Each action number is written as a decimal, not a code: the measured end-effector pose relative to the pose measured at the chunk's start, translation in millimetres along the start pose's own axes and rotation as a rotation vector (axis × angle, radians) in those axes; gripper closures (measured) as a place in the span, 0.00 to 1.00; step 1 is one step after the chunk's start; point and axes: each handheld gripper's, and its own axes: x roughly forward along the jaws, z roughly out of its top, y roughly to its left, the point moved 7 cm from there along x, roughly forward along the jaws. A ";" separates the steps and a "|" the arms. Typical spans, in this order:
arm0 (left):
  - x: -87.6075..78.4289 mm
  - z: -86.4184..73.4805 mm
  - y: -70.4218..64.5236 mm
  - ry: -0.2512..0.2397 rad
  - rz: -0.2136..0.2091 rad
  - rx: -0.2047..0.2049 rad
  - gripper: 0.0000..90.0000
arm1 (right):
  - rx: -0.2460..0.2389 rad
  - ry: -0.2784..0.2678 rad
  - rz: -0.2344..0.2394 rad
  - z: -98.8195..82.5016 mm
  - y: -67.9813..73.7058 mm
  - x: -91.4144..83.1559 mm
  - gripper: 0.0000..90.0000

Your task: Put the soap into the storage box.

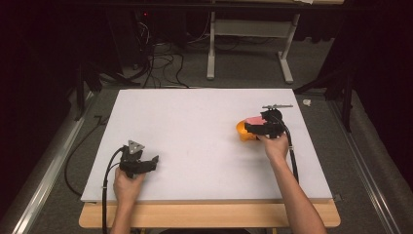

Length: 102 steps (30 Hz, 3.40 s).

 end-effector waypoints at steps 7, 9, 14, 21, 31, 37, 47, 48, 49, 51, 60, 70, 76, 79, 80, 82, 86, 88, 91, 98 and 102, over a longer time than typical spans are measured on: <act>0.0 0.0 0.0 0.000 -0.001 -0.001 0.24 | 0.003 0.028 -0.017 -2.5 -1.8 10.0 0.15; 0.1 0.0 0.1 0.000 -0.001 -0.002 0.24 | 0.003 0.033 -0.020 -2.9 -2.2 11.7 0.15; 0.0 0.0 0.0 0.000 0.000 0.000 0.24 | 0.014 0.039 -0.021 -2.6 -2.0 14.5 0.15; 0.0 0.0 0.0 0.000 0.000 0.000 0.24 | 0.020 0.049 -0.025 -1.8 -0.7 18.7 0.15; -0.1 0.0 -0.1 0.000 0.001 0.001 0.24 | 0.033 0.072 -0.038 -5.2 -2.0 24.0 0.15; 0.0 0.0 -0.1 -0.001 0.001 0.000 0.24 | 0.044 0.082 -0.046 -8.1 -3.0 26.1 0.15; -0.1 0.0 0.0 0.000 0.001 0.001 0.24 | 0.058 0.099 -0.045 -11.9 -2.5 28.8 0.15; -0.1 0.0 -0.1 0.000 0.002 0.001 0.24 | 0.055 0.095 -0.048 -11.9 -2.5 28.7 0.14; -0.1 0.0 -0.1 0.000 0.002 0.001 0.24 | 0.056 0.088 -0.052 -11.5 -2.3 28.1 0.14; -0.1 0.0 0.0 0.000 0.001 0.000 0.24 | 0.053 0.082 -0.051 -10.5 -1.8 27.3 0.14; -0.1 0.0 -0.1 -0.001 0.002 0.002 0.24 | 0.048 0.035 -0.027 -5.9 -1.3 14.3 0.15; -0.1 0.0 -0.2 -0.001 0.002 0.002 0.24 | -0.015 -0.042 0.024 -1.2 11.0 -7.0 0.19; -0.1 0.0 -0.2 -0.002 0.003 0.003 0.24 | -0.075 -0.081 0.047 -5.5 19.8 -19.0 0.23; -0.2 0.0 -0.3 -0.001 0.003 0.004 0.24 | -0.091 -0.086 0.048 -8.0 21.3 -24.3 0.23; -0.3 0.0 -0.3 0.000 0.002 0.003 0.24 | -0.097 -0.088 0.047 -8.6 21.7 -26.4 0.23; -0.1 0.0 -0.3 -0.002 0.003 0.003 0.24 | -0.101 -0.093 0.053 -9.4 23.1 -31.3 0.23; -0.3 0.0 -0.3 0.000 0.002 0.004 0.24 | -0.117 -0.120 0.070 -12.5 26.9 -40.4 0.25; -0.3 0.0 -0.3 0.000 0.002 0.004 0.24 | -0.122 -0.122 0.080 -16.7 28.8 -43.4 0.25; -0.4 -0.1 -0.3 0.002 0.002 0.005 0.24 | -0.138 -0.116 0.088 -22.6 31.5 -46.5 0.25; -0.4 -0.1 -0.4 0.001 0.002 0.004 0.24 | -0.158 -0.117 0.100 -35.6 35.9 -52.2 0.26; -0.4 -0.1 -0.3 0.002 0.002 0.005 0.24 | -0.158 -0.119 0.106 -43.1 35.8 -53.2 0.26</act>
